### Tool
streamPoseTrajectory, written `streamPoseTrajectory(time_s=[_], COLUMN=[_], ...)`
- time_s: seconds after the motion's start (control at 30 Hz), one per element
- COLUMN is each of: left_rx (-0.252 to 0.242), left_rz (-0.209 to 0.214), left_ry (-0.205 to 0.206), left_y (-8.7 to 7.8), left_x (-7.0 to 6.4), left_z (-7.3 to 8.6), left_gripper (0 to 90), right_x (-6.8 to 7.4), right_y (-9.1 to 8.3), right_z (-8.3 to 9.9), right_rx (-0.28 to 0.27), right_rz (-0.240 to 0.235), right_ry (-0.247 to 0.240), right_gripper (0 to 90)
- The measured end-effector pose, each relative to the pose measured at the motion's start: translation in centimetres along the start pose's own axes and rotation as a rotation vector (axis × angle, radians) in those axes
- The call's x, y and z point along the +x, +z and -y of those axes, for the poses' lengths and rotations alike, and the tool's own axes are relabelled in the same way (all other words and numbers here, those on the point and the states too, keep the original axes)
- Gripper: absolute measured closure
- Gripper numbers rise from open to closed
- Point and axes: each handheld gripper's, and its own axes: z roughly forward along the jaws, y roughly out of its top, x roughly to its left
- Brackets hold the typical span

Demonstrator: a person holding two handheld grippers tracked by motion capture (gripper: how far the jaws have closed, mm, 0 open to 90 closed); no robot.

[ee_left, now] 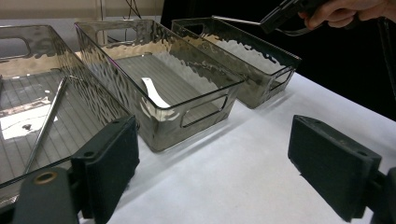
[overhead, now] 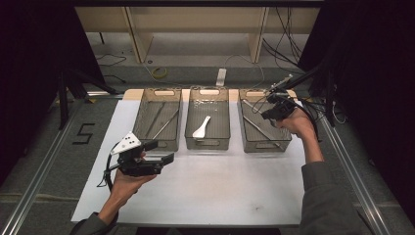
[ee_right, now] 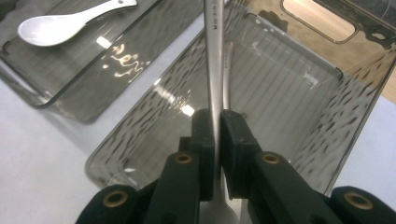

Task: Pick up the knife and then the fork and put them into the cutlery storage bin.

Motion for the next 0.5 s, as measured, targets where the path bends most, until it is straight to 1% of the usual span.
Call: streamPoseTrajectory(time_s=[0.07,0.13,0.23,0.33,0.43,0.5], left_rx=[0.001,0.002,0.001,0.002,0.001,0.002], left_rz=[-0.001,-0.003,-0.002,-0.001,-0.001,-0.001], left_ry=[0.000,-0.002,-0.001,-0.001,-0.002,-0.002], left_y=[0.0,0.0,0.0,0.0,0.0,0.0], left_x=[0.0,0.0,0.0,0.0,0.0,0.0], left_z=[0.0,0.0,0.0,0.0,0.0,0.0], left_gripper=[15.8,15.8,15.8,15.8,15.8,15.8], right_x=[-0.3,-0.4,-0.5,-0.6,-0.7,-0.9], right_y=[0.4,0.9,1.6,2.2,2.8,3.1], right_z=[-0.1,-0.2,-0.4,-0.6,-0.7,-0.7], right_rx=[0.001,0.005,0.016,0.023,0.032,0.036], right_rz=[0.008,0.004,0.008,0.002,0.007,0.014], right_ry=[0.012,0.022,0.027,0.034,0.042,0.058], right_gripper=[85.1,85.1,85.1,85.1,85.0,85.0])
